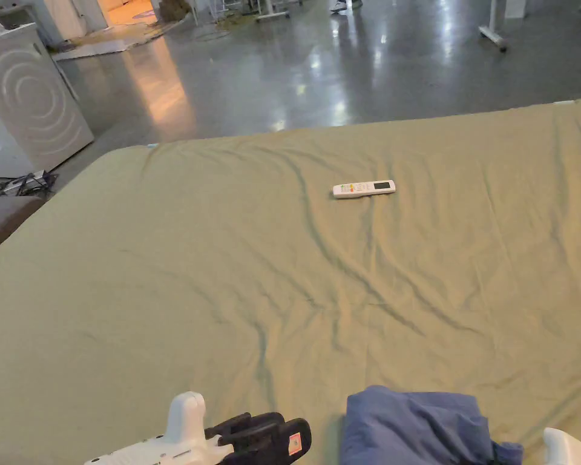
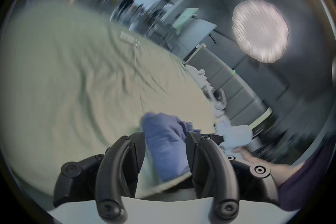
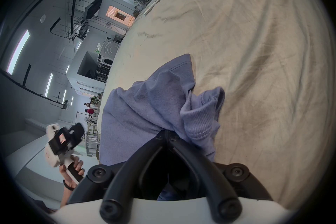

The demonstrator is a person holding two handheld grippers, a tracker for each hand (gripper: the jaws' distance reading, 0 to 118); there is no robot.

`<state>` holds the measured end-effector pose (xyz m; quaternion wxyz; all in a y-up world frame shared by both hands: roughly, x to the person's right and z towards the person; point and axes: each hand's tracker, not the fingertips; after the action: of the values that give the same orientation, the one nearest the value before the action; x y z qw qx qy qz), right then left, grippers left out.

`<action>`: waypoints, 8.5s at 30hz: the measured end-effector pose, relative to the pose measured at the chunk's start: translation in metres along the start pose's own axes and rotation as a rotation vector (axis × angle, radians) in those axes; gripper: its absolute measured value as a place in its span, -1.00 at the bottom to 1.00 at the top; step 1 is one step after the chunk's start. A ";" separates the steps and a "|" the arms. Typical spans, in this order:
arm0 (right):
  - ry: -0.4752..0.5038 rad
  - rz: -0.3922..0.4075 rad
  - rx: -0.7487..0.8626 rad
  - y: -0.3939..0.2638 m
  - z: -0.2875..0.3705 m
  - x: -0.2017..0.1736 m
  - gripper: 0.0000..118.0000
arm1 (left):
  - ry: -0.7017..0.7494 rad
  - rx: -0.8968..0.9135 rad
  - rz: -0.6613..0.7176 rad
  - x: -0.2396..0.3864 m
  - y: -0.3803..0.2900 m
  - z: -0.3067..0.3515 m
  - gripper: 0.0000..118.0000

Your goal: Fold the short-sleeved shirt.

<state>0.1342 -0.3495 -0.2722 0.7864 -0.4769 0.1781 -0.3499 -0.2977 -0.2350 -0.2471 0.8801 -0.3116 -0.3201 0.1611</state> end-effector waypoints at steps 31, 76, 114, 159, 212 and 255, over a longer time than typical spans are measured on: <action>-0.013 0.004 -0.017 0.003 0.003 -0.007 -1.00 | -0.269 -0.329 0.637 -0.055 -0.043 -0.155 0.51; -0.100 0.161 0.217 -0.011 0.115 -0.041 -1.00 | 0.530 0.047 0.055 -0.133 0.158 0.168 0.31; -0.430 0.825 1.004 -0.082 0.276 -0.186 -1.00 | 0.544 0.553 -0.445 0.244 0.035 0.129 -0.98; -0.410 0.805 1.037 -0.082 0.290 -0.210 1.00 | 0.527 0.568 -0.392 0.243 0.037 0.119 0.64; -0.419 0.779 1.000 -0.076 0.288 -0.209 1.00 | 0.506 0.550 -0.397 0.245 0.042 0.119 0.65; -0.173 0.173 0.715 -0.030 0.277 -0.188 1.00 | 0.443 0.531 -0.399 0.254 0.047 0.110 0.65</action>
<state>0.1626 -0.0496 -0.1221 0.9420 -0.1831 0.0171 -0.2809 -0.1857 -0.0277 -0.0942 0.9917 -0.0323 -0.1241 -0.0072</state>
